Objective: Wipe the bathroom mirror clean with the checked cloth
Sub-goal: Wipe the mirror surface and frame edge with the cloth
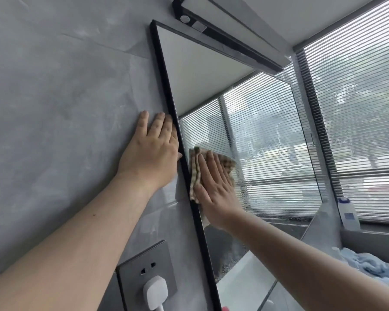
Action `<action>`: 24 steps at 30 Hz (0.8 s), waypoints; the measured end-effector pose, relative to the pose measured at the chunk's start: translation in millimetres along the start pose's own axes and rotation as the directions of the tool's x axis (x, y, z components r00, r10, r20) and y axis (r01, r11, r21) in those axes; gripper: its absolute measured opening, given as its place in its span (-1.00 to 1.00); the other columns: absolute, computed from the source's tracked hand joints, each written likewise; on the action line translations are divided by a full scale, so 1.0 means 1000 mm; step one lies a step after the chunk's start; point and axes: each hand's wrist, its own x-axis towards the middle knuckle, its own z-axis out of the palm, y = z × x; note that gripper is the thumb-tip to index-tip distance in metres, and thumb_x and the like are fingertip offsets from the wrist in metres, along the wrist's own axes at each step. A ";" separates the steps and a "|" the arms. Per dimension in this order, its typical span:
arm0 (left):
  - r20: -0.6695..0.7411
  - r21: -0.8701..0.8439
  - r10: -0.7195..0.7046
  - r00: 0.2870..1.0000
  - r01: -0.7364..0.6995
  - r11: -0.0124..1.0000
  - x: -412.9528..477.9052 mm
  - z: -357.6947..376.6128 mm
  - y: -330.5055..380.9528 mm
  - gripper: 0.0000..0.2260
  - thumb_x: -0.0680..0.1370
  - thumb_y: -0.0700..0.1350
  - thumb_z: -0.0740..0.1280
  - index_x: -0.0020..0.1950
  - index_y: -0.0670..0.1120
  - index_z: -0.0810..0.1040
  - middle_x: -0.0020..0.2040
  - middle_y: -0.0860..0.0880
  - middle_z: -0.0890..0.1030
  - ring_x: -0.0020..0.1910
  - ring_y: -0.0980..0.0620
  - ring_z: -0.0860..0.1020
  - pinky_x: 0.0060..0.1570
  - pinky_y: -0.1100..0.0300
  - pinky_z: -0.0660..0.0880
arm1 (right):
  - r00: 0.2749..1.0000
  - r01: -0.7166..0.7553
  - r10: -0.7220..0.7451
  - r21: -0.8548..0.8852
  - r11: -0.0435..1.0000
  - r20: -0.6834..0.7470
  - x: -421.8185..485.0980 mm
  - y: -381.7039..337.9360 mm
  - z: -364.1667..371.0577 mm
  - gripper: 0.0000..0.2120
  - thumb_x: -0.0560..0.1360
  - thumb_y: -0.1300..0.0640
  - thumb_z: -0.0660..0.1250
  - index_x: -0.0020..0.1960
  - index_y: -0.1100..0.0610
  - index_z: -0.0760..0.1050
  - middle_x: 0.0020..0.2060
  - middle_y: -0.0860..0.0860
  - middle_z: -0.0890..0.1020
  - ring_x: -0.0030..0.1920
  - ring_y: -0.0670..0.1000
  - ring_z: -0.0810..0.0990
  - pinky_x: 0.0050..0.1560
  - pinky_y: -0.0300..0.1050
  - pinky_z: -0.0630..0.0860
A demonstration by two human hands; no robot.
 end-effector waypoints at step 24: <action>-0.002 -0.052 -0.040 0.999 0.040 0.998 -0.001 0.002 -0.002 -0.45 0.68 0.06 -0.05 0.60 -0.21 0.11 0.62 -0.17 0.10 0.62 -0.10 0.02 0.55 -0.18 -0.13 | 0.978 -0.207 0.204 0.065 0.976 0.052 -0.153 0.000 0.070 -0.26 0.58 -0.17 -0.04 0.57 -0.09 -0.41 0.60 0.05 -0.25 0.60 0.06 -0.27 0.55 0.01 -0.28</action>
